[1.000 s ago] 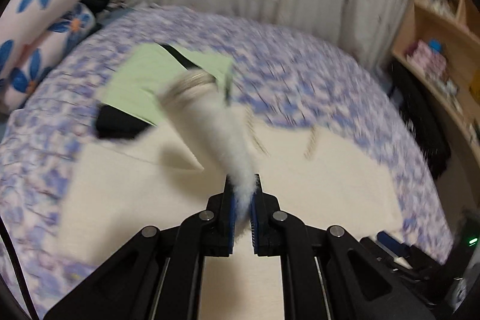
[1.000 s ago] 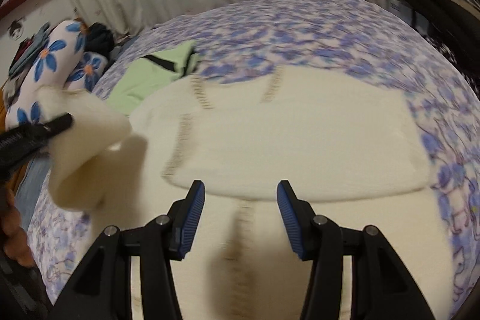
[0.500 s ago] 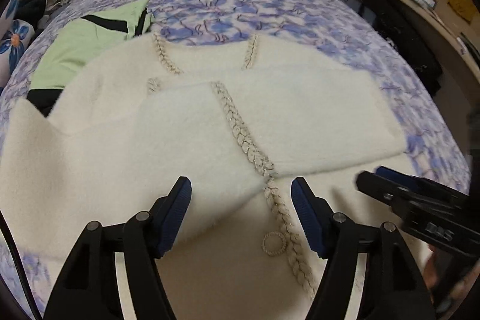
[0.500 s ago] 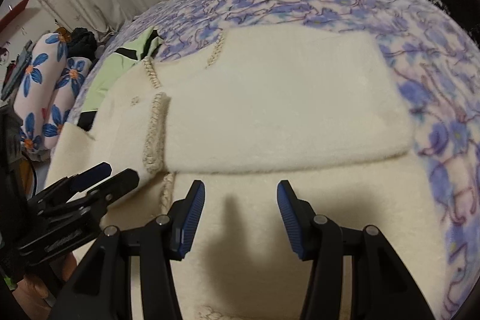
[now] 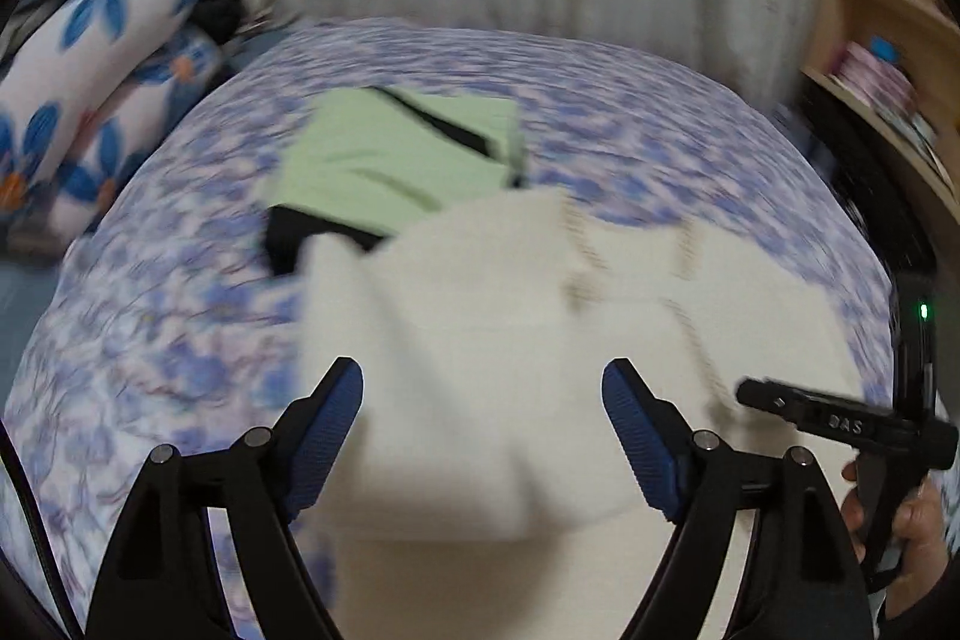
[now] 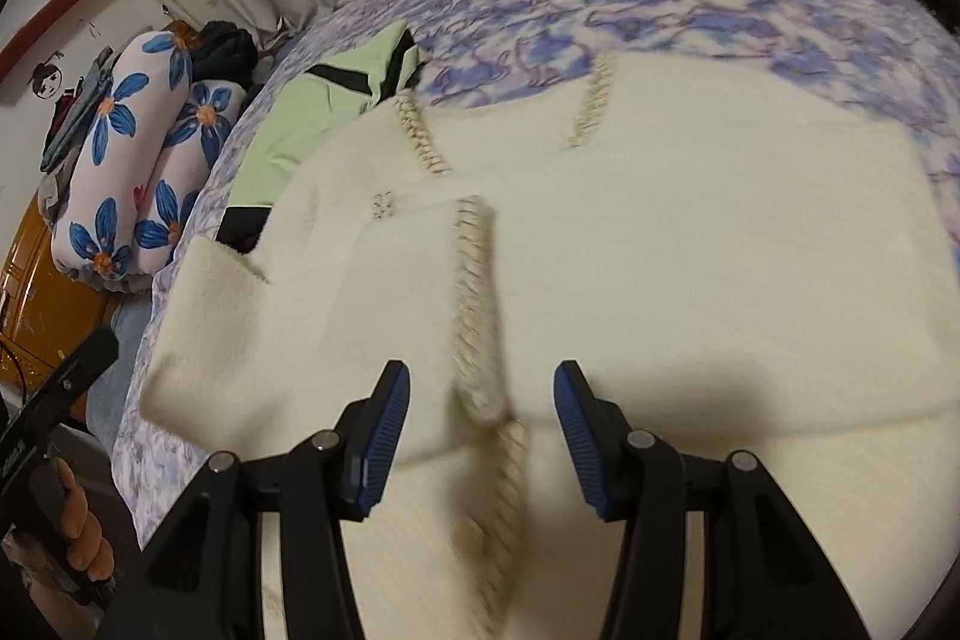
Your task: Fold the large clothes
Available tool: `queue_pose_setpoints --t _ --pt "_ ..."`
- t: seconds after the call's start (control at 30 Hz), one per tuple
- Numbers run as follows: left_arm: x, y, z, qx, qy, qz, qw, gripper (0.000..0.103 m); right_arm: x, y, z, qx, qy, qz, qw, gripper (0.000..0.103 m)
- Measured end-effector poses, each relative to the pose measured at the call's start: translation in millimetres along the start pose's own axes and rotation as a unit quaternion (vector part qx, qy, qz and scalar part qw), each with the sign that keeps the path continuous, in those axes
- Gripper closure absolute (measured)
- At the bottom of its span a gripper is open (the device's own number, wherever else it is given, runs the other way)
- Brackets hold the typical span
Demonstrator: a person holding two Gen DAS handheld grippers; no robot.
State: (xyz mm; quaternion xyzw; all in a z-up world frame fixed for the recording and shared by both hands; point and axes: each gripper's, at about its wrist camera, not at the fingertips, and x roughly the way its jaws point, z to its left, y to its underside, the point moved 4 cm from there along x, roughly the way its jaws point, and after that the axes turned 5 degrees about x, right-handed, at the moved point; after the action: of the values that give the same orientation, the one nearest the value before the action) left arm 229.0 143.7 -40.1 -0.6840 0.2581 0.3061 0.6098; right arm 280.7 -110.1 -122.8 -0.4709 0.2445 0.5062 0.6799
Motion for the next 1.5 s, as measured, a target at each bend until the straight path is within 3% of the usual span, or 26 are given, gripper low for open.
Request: queue_pose_setpoints --t 0.13,0.23,0.27,0.3,0.33,0.47,0.6,0.67,0.73,0.9,0.97,1.03,1.27,1.5 --pt "11.0 5.0 55.7 -0.061 -0.021 -0.001 0.9979 0.022 30.0 -8.5 1.5 -0.003 0.033 0.020 0.999 0.053" --pt "28.5 16.1 84.0 -0.093 -0.029 0.020 0.9950 0.022 43.3 -9.4 6.5 -0.019 0.038 0.023 0.999 0.055" --pt "33.3 21.0 89.4 -0.099 -0.031 0.026 0.9942 0.022 45.2 -8.6 13.1 -0.036 0.029 0.024 0.999 0.064" --pt "39.2 25.7 94.7 -0.105 -0.034 0.034 0.9933 0.022 46.1 -7.5 18.2 -0.050 0.026 0.031 0.998 0.089" --pt "43.6 29.4 93.9 -0.106 -0.035 0.037 0.9930 0.022 43.5 -7.2 24.0 -0.059 0.027 0.027 0.998 0.089" --pt "52.5 32.3 88.7 -0.100 -0.034 0.036 0.9937 0.022 1.5 -20.9 44.7 -0.086 -0.011 -0.041 0.995 0.090" --pt "58.6 27.3 70.4 -0.080 -0.029 0.032 0.9958 0.022 -49.5 -51.4 29.0 -0.066 0.010 -0.133 0.989 0.090" --pt "64.0 25.5 60.0 -0.067 -0.027 0.034 0.9968 0.022 -62.6 -63.6 3.5 -0.040 0.035 -0.155 0.987 0.090" --pt "72.9 25.4 49.8 -0.056 -0.025 0.042 0.9973 0.022 -61.1 -67.8 -25.8 -0.011 0.058 -0.146 0.988 0.089" --pt "112.1 36.4 31.5 -0.030 -0.044 0.092 0.9943 0.022 -20.8 -39.5 -91.9 0.053 0.100 -0.047 0.992 0.083" --pt "129.3 42.8 29.1 -0.021 -0.063 0.118 0.9908 0.022 -16.5 -27.4 -106.1 0.063 0.088 -0.039 0.993 0.072" --pt "136.2 47.5 30.1 -0.026 -0.061 0.129 0.9894 0.022 -23.7 -18.0 -114.6 0.072 0.065 -0.047 0.994 0.055" --pt "116.2 55.3 44.6 -0.055 -0.024 0.127 0.9901 0.022 -35.7 -2.1 -128.4 0.097 0.012 -0.044 0.994 0.051" --pt "98.7 80.2 56.1 -0.039 -0.022 0.136 0.9897 0.022 -21.5 -11.7 -121.6 0.095 0.013 -0.055 0.994 0.051"
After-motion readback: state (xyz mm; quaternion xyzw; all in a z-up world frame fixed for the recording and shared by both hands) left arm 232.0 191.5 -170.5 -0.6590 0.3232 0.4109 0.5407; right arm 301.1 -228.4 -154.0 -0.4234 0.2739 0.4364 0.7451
